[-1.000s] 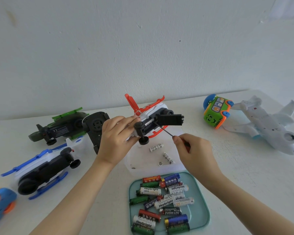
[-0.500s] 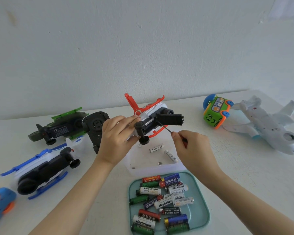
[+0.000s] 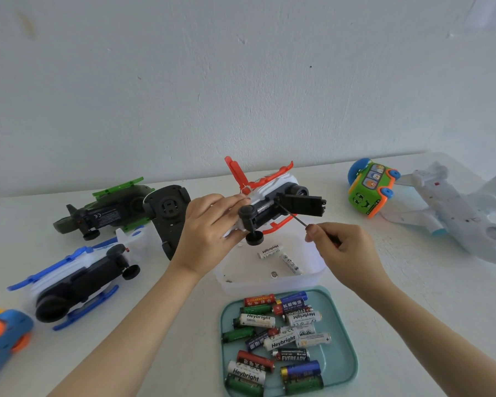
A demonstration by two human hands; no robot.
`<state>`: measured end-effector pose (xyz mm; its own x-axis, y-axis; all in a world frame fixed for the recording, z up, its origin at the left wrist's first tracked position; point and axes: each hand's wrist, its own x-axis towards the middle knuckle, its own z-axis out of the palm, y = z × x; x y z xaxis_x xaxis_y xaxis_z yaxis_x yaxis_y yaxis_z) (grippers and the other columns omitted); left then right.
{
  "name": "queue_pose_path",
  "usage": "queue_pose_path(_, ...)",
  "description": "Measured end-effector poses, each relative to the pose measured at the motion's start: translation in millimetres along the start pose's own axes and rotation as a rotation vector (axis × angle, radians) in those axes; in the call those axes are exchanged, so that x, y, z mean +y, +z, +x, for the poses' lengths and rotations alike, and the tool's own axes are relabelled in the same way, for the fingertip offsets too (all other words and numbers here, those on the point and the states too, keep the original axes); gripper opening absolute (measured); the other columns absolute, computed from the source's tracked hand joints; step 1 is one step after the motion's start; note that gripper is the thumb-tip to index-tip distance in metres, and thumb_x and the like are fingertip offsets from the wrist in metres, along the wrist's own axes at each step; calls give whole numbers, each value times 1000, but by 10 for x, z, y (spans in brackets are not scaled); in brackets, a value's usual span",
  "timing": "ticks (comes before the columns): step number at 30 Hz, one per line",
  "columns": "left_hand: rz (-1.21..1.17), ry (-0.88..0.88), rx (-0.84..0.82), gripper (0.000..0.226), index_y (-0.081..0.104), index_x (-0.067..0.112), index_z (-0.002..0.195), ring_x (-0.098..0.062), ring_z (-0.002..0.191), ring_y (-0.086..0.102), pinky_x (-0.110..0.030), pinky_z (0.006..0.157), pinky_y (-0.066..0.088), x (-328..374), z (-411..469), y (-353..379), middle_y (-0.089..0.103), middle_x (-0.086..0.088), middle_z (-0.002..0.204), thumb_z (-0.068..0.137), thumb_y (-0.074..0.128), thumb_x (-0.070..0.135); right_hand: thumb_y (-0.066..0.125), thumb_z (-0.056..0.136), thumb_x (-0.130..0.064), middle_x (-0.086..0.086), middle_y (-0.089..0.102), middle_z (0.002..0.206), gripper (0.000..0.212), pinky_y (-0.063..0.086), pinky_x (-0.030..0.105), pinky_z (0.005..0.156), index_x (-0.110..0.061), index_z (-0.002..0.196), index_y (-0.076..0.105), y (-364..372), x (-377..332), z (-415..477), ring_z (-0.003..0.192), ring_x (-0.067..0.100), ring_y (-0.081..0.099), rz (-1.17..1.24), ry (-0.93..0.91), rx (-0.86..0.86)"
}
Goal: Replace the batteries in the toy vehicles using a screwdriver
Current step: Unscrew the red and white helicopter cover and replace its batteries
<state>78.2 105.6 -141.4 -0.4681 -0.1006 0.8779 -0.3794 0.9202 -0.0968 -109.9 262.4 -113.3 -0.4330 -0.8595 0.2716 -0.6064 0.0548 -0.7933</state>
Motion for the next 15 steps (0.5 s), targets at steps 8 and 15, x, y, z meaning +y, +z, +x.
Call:
queue_pose_path(8,4,-38,-18,27,72,5,105,-24,95,59,-38,82,46,-15,5,5,71,-5,108,94,64,28,57,94,-25,7,50,49,33,30,21,47,-5,68,63,-14,-187,-228,51,13,40,-182,-138,15)
queue_pose_path(15,9,-56,11,24,73,4,103,-25,95,59,-39,80,47,-6,6,-7,71,-6,107,92,66,24,56,94,-30,5,55,53,30,33,19,47,-9,77,69,40,-277,-189,49,10,43,-126,-118,-118)
